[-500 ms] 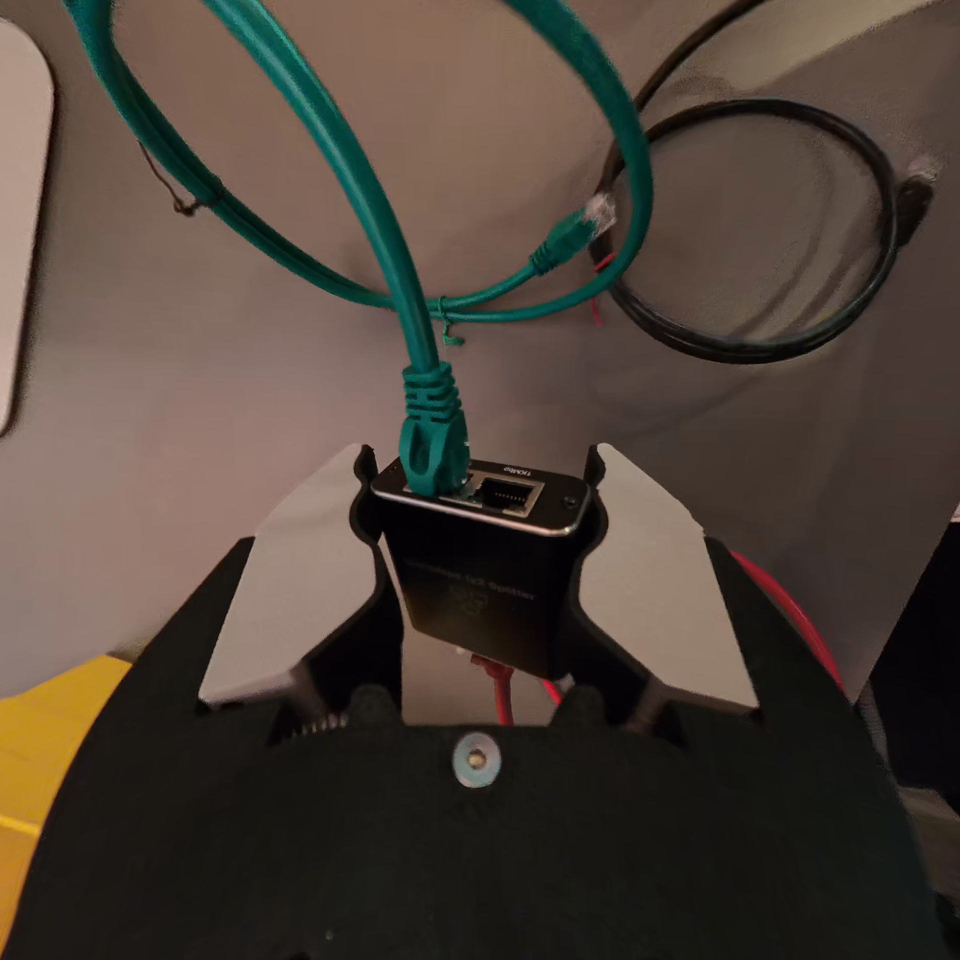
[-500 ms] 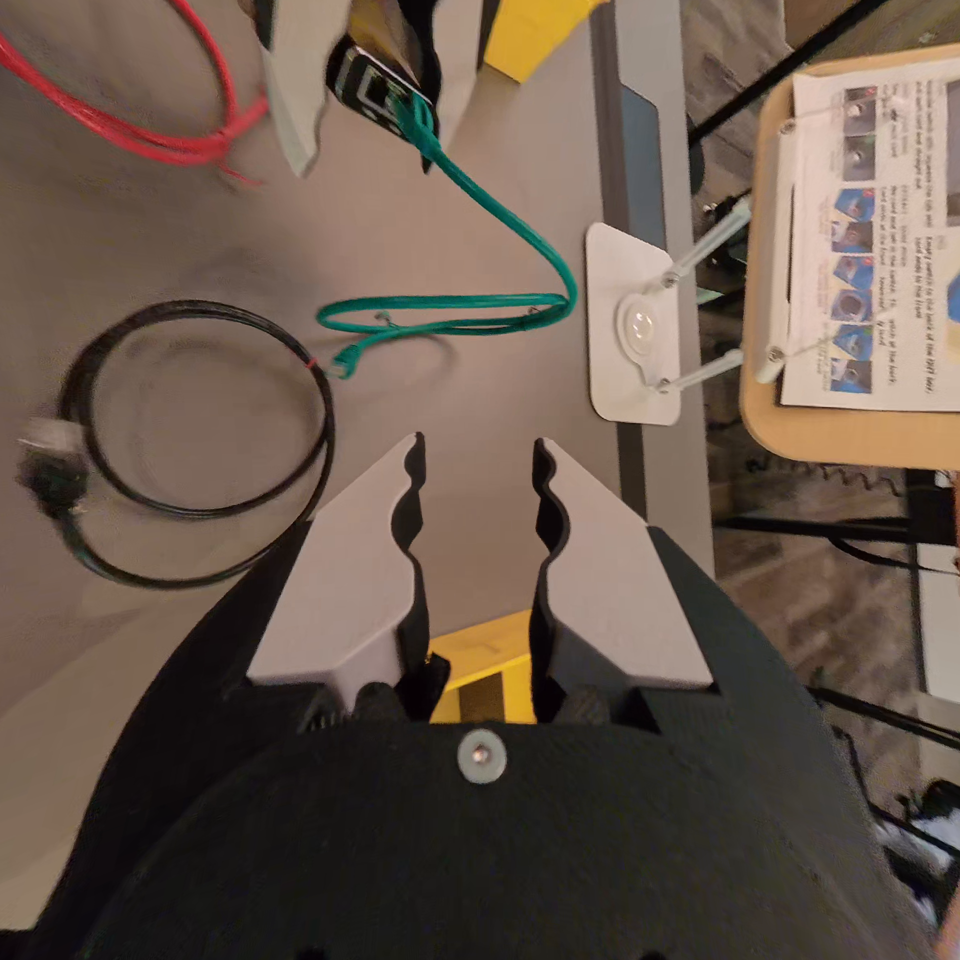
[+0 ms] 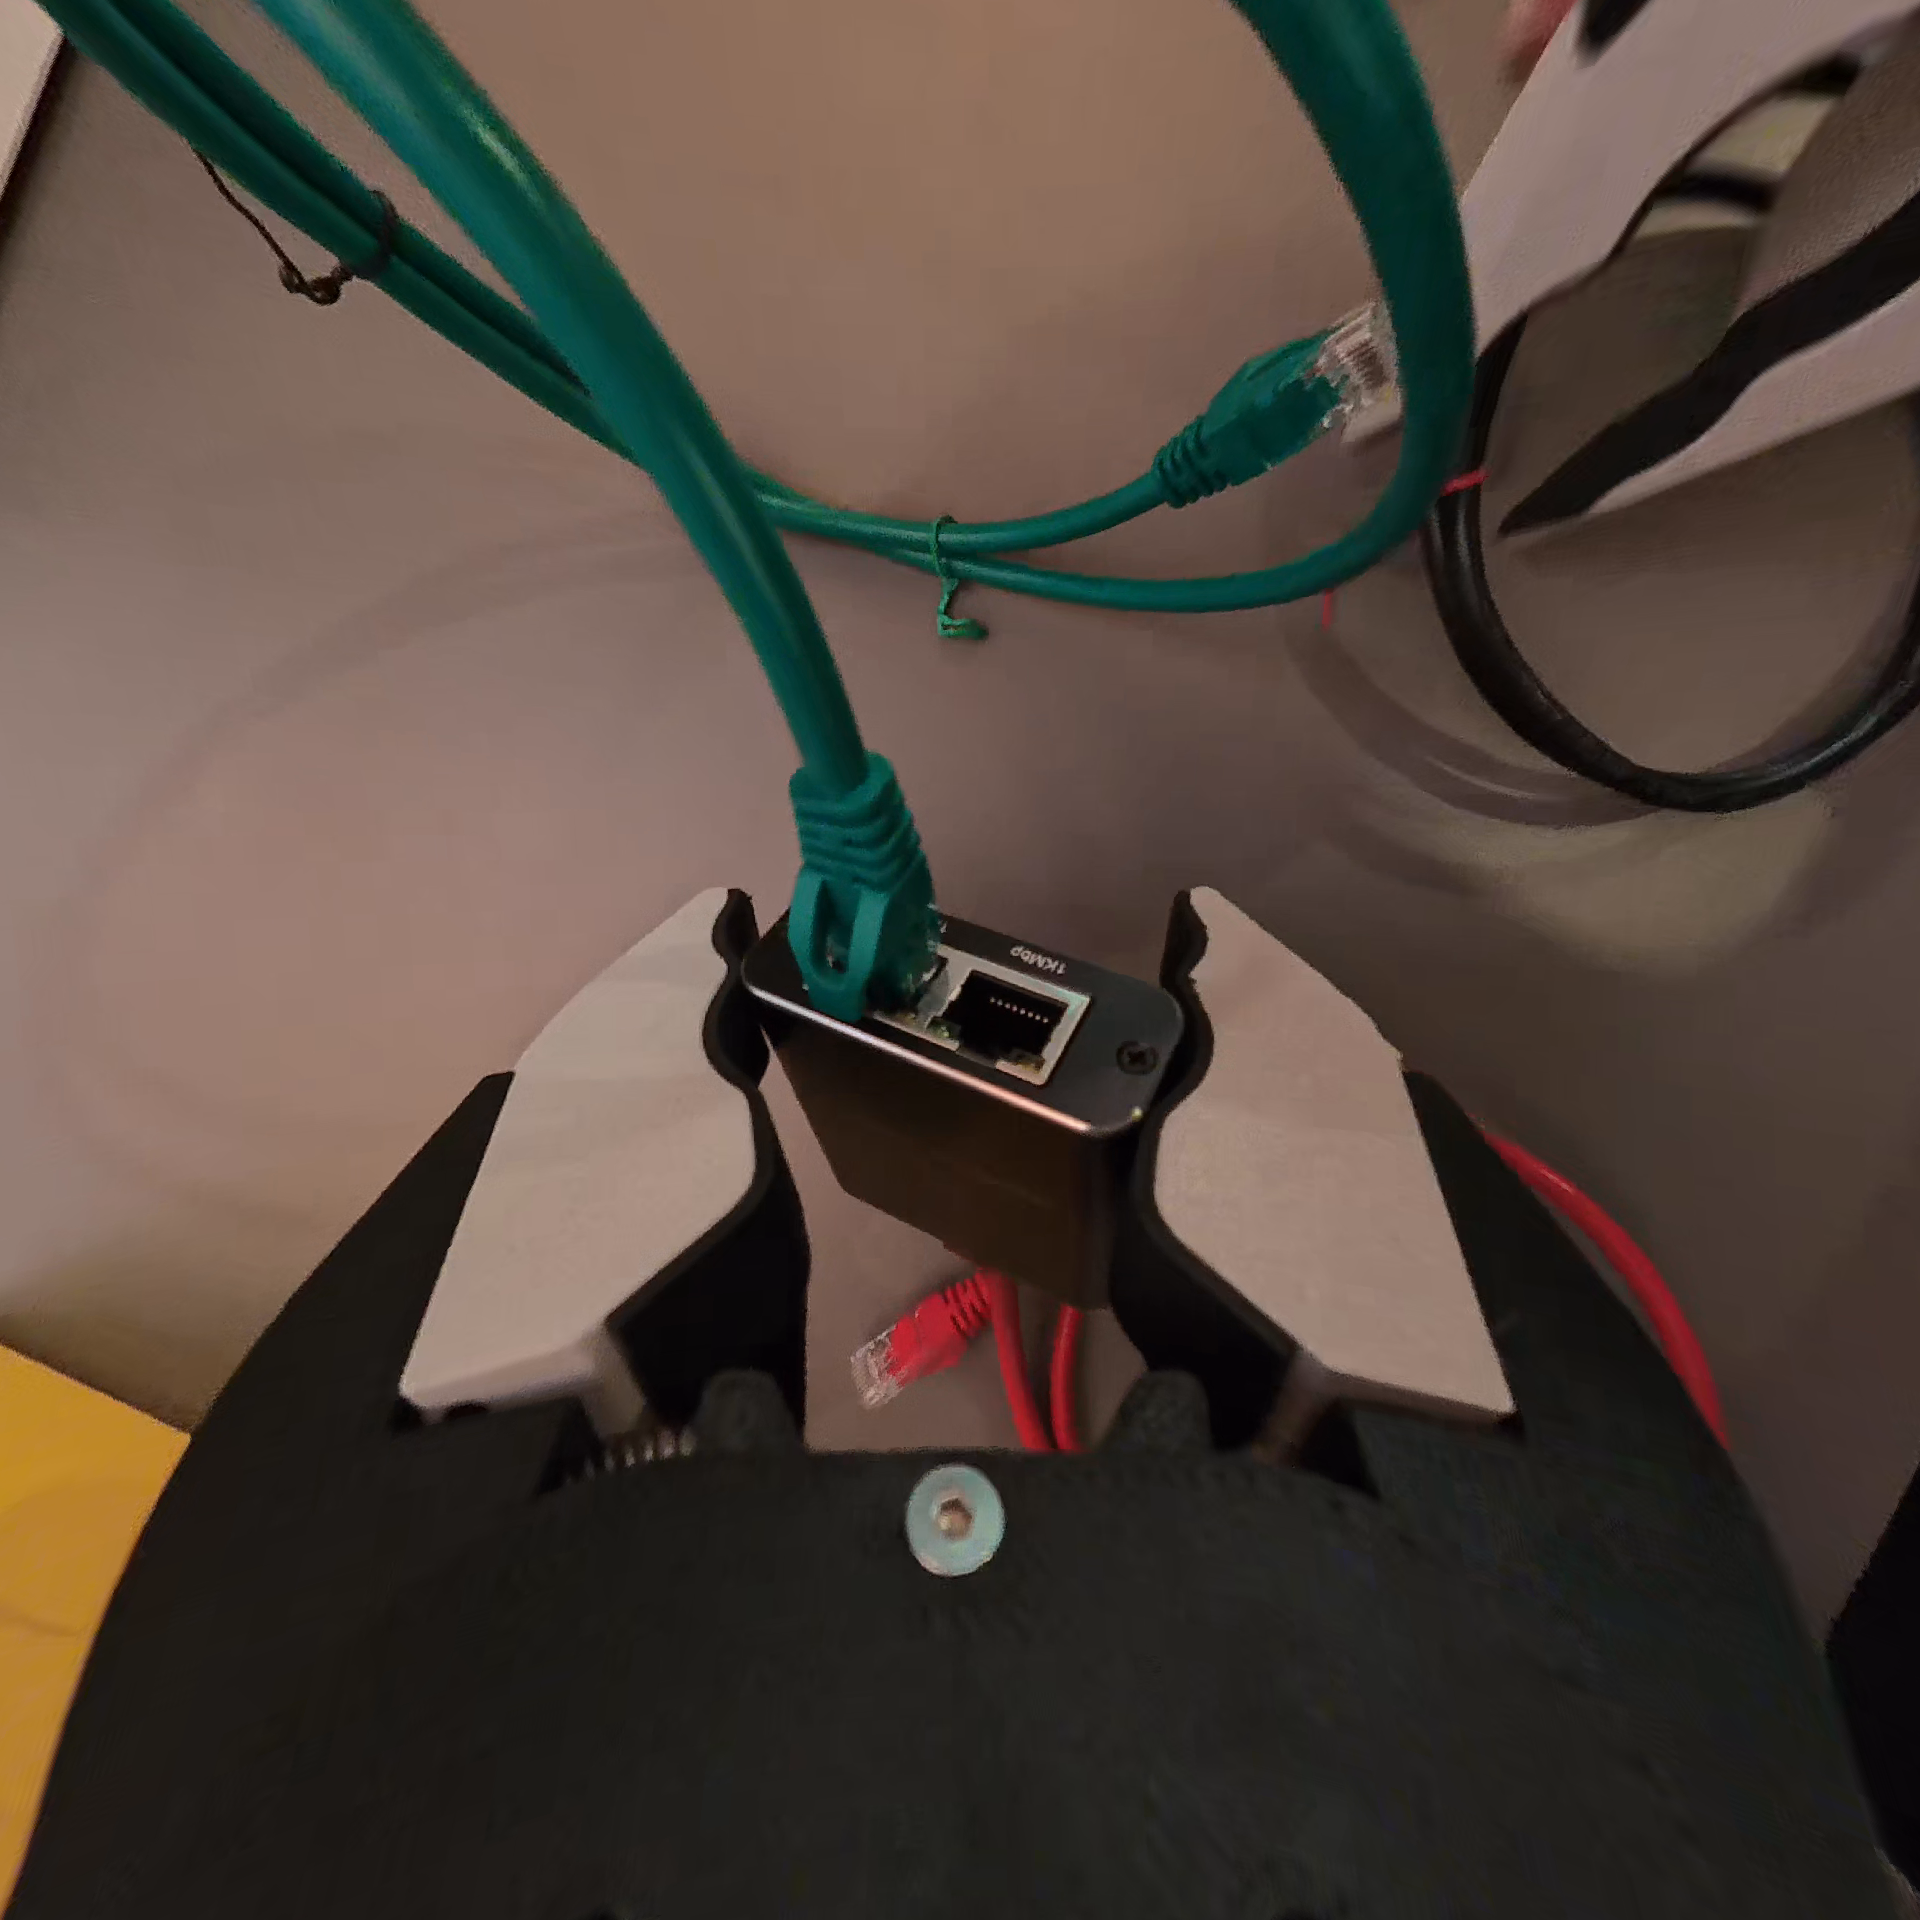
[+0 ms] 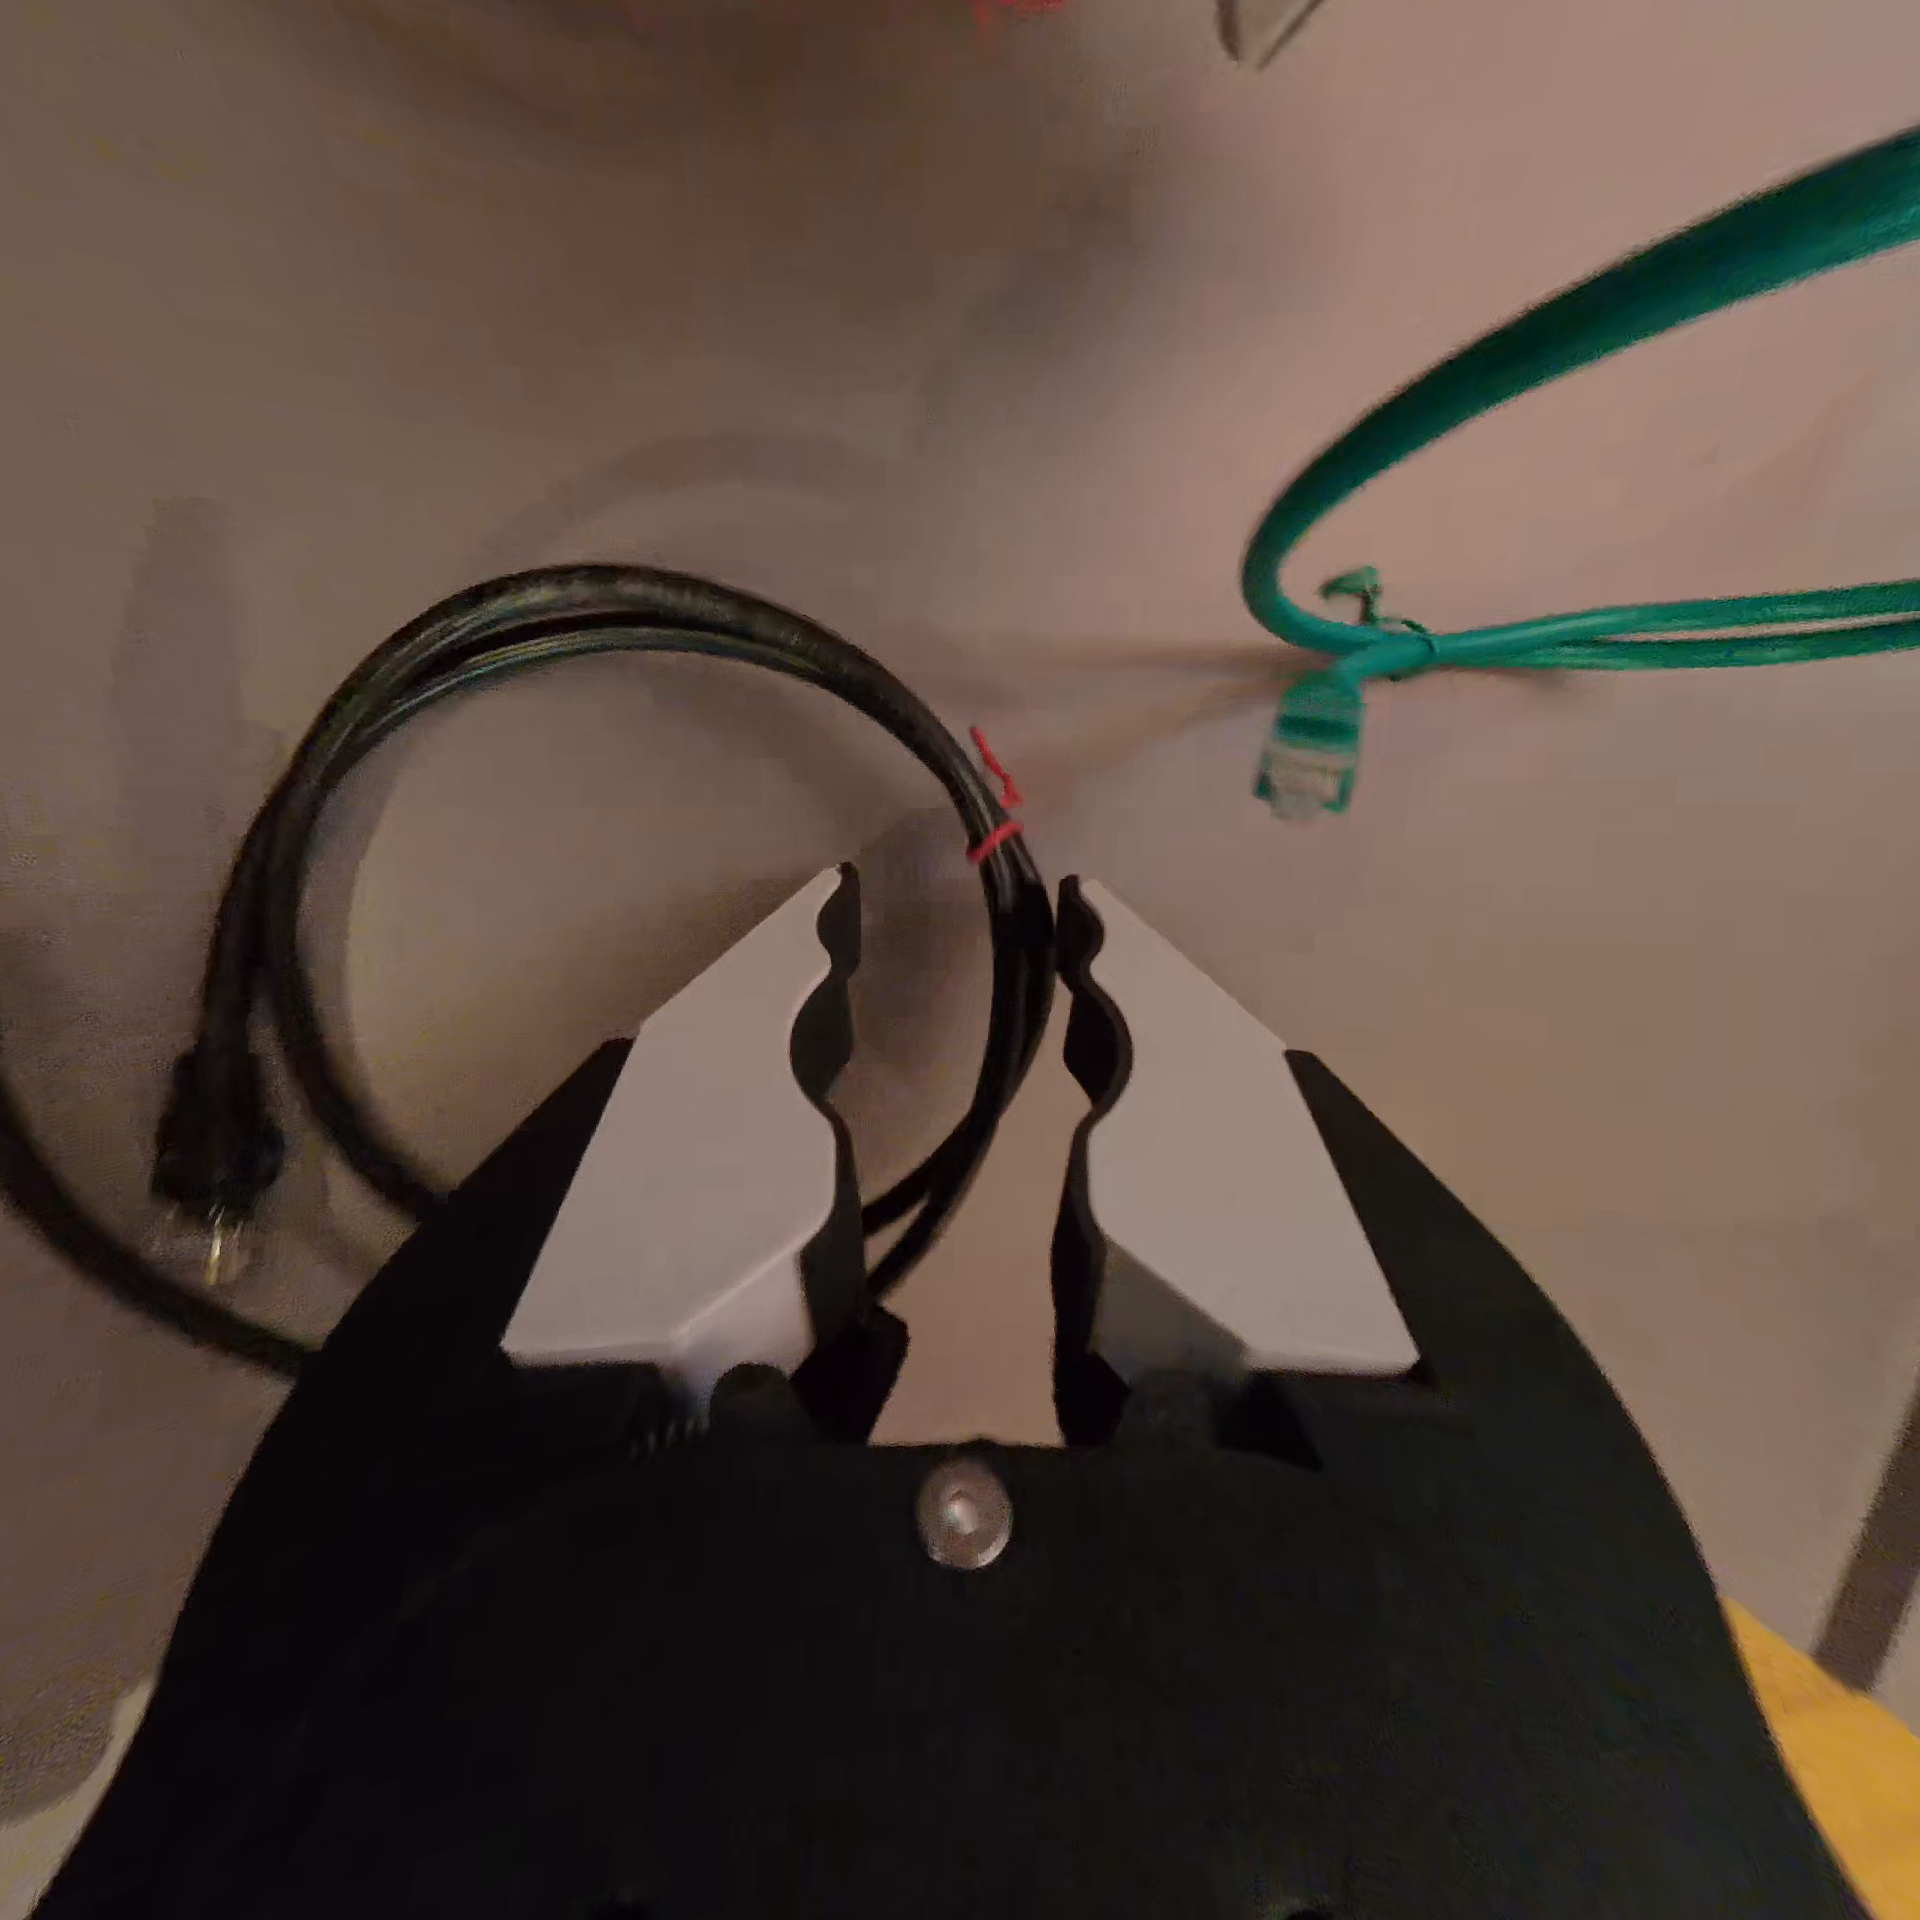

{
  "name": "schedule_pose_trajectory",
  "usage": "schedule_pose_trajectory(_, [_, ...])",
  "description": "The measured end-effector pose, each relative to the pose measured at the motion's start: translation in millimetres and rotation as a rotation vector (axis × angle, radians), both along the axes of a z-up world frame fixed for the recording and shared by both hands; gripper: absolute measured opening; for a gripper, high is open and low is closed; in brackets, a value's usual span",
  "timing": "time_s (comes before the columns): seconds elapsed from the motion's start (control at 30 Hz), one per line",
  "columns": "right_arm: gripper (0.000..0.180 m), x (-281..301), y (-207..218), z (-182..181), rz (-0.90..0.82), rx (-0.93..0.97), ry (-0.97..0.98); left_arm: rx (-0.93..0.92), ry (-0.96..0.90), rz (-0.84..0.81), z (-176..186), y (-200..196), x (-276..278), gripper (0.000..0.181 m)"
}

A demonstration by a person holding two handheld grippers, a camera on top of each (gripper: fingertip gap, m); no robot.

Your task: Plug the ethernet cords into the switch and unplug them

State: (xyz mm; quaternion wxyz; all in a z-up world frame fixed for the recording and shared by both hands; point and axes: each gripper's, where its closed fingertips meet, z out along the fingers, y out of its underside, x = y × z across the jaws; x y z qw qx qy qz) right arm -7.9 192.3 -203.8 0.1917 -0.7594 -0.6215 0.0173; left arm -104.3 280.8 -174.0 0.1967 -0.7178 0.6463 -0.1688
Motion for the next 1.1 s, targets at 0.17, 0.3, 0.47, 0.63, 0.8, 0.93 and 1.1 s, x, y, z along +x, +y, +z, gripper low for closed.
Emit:
schedule_pose_trajectory(0.17, [0.005, -9, 14, -11, 0.006, 0.127, 0.015, -0.008, -0.046, -0.015, -1, -4, 3, 0.074])
schedule_pose_trajectory(0.3, [0.002, -11, 12, 31, -0.041, 0.183, 0.143, 0.001, -0.069, -0.017, 8, 3, 4, 0.074])
schedule_pose_trajectory(0.47, [0.002, 51, 21, 139, -0.239, 0.463, 0.223, -0.001, -0.125, -0.042, 23, 4, 12, 0.073])
schedule_pose_trajectory(0.63, [0.003, 170, 20, 235, -0.55, 0.741, 0.21, 0.0, -0.129, -0.073, 23, -2, 22, 0.073])
schedule_pose_trajectory(0.8, [0.002, 286, 13, 225, -0.864, 0.8, 0.146, 0.0, -0.123, -0.065, 20, -3, 24, 0.073])
schedule_pose_trajectory(0.93, [0.002, 331, 6, 158, -1.012, 0.711, 0.154, -0.025, -0.145, -0.064, 21, -7, 27, 0.073])
schedule_pose_trajectory(1.1, [0.047, 350, -23, 87, -1.083, 0.462, 0.0, -0.032, -0.137, -0.071, 17, -11, 31, 0.073])
